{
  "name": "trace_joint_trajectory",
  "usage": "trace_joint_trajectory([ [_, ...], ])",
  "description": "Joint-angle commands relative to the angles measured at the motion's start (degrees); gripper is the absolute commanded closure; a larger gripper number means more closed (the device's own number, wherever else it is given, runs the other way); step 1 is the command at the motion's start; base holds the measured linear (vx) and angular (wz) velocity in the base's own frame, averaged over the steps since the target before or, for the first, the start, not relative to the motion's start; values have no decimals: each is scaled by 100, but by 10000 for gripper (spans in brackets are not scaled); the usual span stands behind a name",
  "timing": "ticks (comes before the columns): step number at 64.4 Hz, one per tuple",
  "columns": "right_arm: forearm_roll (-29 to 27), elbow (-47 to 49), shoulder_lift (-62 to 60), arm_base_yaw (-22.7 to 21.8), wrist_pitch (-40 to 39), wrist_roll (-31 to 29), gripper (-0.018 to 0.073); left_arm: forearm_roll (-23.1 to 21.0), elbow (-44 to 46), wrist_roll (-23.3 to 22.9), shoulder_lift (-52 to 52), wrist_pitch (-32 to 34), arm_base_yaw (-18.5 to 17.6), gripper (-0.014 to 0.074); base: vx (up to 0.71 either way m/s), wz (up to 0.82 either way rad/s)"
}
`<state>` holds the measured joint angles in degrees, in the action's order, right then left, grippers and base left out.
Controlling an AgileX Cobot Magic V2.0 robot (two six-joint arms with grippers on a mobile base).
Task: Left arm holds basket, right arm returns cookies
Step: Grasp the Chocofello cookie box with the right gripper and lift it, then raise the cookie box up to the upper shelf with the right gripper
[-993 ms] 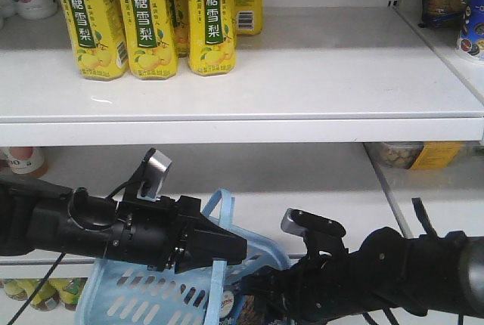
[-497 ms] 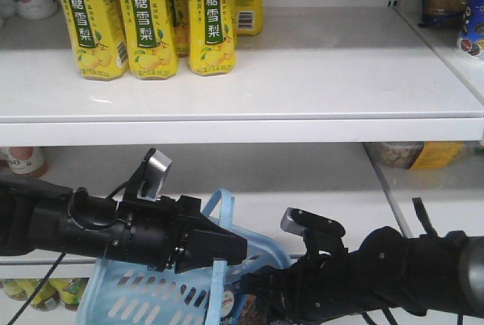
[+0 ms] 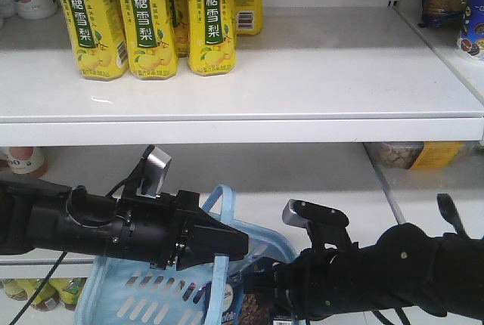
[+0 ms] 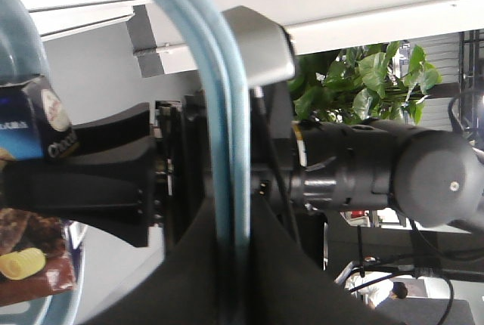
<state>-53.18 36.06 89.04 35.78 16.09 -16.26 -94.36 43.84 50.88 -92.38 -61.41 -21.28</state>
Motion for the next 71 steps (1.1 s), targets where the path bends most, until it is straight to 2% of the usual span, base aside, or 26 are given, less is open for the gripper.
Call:
trace_joint_trajectory([
  [1,103,102,-400,-17,-33,-81,356,-495,197,197,265,-317,2,603,0,0],
  [25,580,85,-1050,-21,-3,126,356,-495,197,197,265,-317,2,603,0,0],
  [32,877,85,-1231,-50,33,424,356,-495,197,197,265,-317,2,603,0,0],
  [42,1268,85,-1563,-486,424,884,356,-495,197,197,265,-317,2,603,0,0],
  [55,1424,85,-2287,-1008,1022,897,356,-495,197,197,265,-317,2,603,0,0],
  [71,1567,85,-3341,-1355,1678,1033,356,-495,197,197,265,-317,2,603,0,0],
])
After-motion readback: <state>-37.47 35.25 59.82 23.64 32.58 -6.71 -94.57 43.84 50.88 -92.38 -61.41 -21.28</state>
